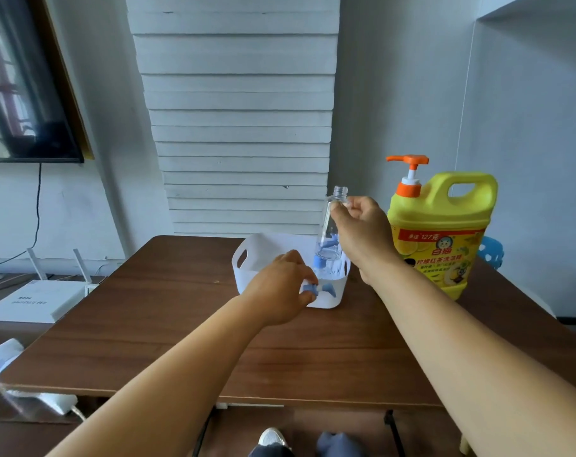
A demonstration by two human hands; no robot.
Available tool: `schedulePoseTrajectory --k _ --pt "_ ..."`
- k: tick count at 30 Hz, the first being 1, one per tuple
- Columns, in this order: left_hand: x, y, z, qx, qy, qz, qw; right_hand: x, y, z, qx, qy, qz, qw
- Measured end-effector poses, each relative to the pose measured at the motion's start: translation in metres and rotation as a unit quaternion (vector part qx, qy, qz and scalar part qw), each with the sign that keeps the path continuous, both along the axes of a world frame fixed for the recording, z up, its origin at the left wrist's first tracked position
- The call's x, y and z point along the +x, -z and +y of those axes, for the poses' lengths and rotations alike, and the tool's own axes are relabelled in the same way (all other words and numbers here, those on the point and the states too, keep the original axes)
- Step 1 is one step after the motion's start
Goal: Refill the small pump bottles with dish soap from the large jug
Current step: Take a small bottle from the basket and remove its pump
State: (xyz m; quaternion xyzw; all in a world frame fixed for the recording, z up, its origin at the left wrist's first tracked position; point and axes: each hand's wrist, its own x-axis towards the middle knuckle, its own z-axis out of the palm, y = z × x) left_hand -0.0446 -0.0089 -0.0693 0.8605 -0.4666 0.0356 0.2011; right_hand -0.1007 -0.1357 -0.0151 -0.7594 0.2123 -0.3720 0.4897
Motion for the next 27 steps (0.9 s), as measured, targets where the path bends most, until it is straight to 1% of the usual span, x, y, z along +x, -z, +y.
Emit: schedulePoseTrajectory --k 3,6,13,16,19,21,23,27 --pt "-0.001 0.004 -0.003 0.036 -0.013 -0.058 0.998 0.002 0.001 0.000 0.005 -0.009 -0.015 1.000" --pt "-0.004 0.016 -0.002 0.065 -0.003 -0.129 0.989 0.004 0.003 -0.001 0.011 -0.020 -0.018 1.000" --pt "-0.001 0.029 -0.002 0.077 -0.006 -0.199 0.977 0.010 0.010 0.004 0.009 -0.054 0.001 0.998" --pt "0.002 0.031 0.002 0.079 -0.003 -0.199 0.977 0.010 0.009 0.005 0.008 -0.053 0.001 0.999" --pt "0.002 0.029 0.004 0.058 0.011 -0.197 0.979 0.009 0.009 0.005 0.006 -0.051 0.004 0.999" --pt "0.000 0.027 0.006 0.054 0.008 -0.170 0.984 0.008 0.008 0.006 0.007 -0.054 0.005 0.998" --pt "0.000 0.024 0.008 0.066 0.014 -0.157 0.985 0.007 0.007 0.007 0.004 -0.057 0.006 0.998" --pt "0.000 0.023 0.008 0.134 0.011 -0.172 0.976 0.006 0.006 0.009 0.002 -0.061 0.004 0.998"
